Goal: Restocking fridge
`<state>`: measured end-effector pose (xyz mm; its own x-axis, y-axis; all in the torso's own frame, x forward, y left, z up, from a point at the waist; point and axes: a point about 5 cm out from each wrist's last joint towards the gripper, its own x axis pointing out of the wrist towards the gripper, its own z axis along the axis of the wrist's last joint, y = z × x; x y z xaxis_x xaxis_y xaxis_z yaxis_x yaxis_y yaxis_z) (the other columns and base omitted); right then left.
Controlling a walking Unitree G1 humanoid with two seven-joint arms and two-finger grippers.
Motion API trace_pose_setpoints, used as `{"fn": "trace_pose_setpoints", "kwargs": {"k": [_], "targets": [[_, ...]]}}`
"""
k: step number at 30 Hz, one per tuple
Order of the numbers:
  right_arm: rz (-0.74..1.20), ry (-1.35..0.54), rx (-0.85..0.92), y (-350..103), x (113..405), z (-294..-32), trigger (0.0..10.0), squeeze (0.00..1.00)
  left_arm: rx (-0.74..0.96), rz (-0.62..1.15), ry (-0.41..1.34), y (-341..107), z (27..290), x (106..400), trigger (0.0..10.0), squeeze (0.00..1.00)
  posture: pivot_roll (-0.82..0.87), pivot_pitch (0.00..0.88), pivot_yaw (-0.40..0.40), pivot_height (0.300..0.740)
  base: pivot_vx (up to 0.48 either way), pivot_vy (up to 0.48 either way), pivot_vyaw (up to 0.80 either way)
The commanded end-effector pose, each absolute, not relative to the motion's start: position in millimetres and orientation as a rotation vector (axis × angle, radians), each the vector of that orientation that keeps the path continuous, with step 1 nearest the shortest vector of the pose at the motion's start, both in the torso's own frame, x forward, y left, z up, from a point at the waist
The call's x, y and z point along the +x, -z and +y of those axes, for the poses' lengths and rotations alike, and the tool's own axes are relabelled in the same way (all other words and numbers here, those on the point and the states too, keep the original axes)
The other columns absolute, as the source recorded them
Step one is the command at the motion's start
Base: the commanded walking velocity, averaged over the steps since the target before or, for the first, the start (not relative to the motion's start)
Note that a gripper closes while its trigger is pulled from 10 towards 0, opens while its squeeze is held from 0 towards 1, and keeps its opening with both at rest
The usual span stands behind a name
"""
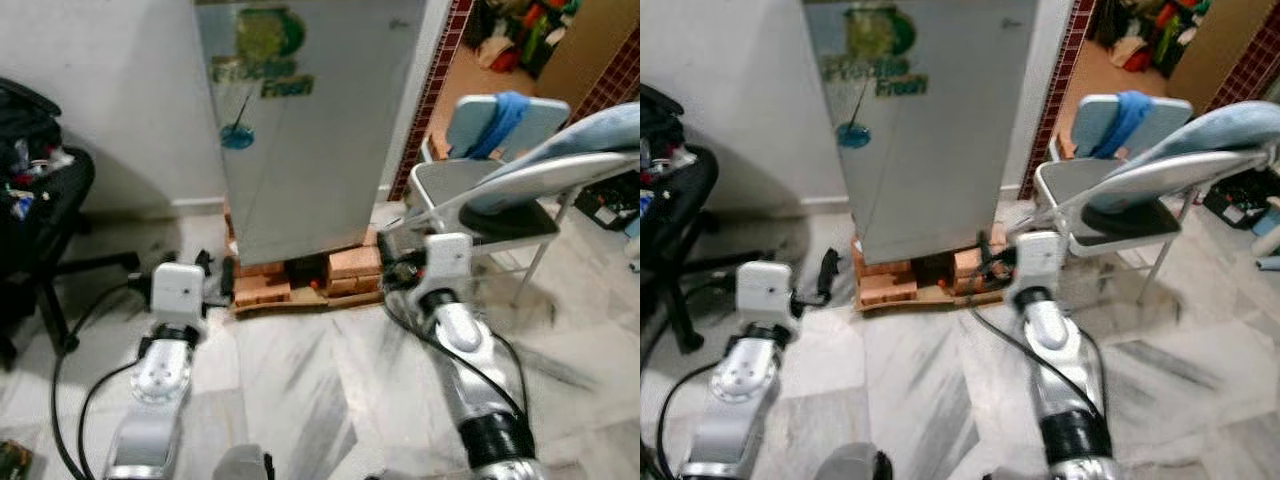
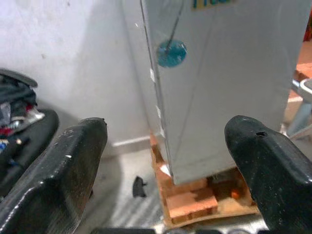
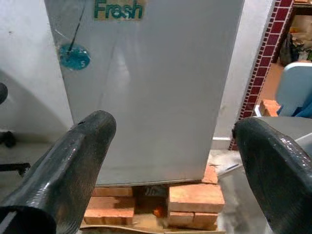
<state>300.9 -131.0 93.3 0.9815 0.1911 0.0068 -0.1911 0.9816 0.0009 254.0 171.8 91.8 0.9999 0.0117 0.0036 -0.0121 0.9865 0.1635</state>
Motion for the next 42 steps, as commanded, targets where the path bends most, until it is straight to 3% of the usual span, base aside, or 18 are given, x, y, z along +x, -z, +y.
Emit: {"fn": "trace_pose_setpoints", "kwargs": {"k": [1, 9, 22, 33, 42], "targets": [[0.0, -0.152, -0.011, -93, 300, -143, 10.0, 0.0, 0.158, 0.002, 0.018, -90, 165, 254, 10.0, 0.0, 0.1, 0.066, -0.024, 0.74, 0.0, 0.435, 0.0], [0.002, -0.151, -0.011, -93, 302, -144, 10.0, 0.0, 0.155, -0.004, 0.03, -90, 164, 254, 10.0, 0.0, 0.1, 0.066, -0.022, 0.74, 0.0, 0.469, -0.13], [0.012, -0.145, -0.012, -91, 302, -143, 10.0, 0.0, 0.15, -0.04, 0.02, -97, 163, 256, 10.0, 0.0, 0.1, 0.064, -0.02, 0.74, 0.0, 0.0, -0.09], [0.015, -0.153, -0.016, -91, 304, -141, 10.0, 0.0, 0.13, -0.034, 0.018, -96, 163, 256, 10.0, 0.0, 0.13, 0.059, -0.019, 0.74, 0.0, 0.0, -0.76], [0.008, -0.172, -0.009, -91, 308, -133, 10.0, 0.0, 0.103, -0.011, 0.045, -95, 164, 256, 10.0, 0.0, 0.14, 0.056, -0.011, 0.74, 0.0, 0.445, -0.22]]}}
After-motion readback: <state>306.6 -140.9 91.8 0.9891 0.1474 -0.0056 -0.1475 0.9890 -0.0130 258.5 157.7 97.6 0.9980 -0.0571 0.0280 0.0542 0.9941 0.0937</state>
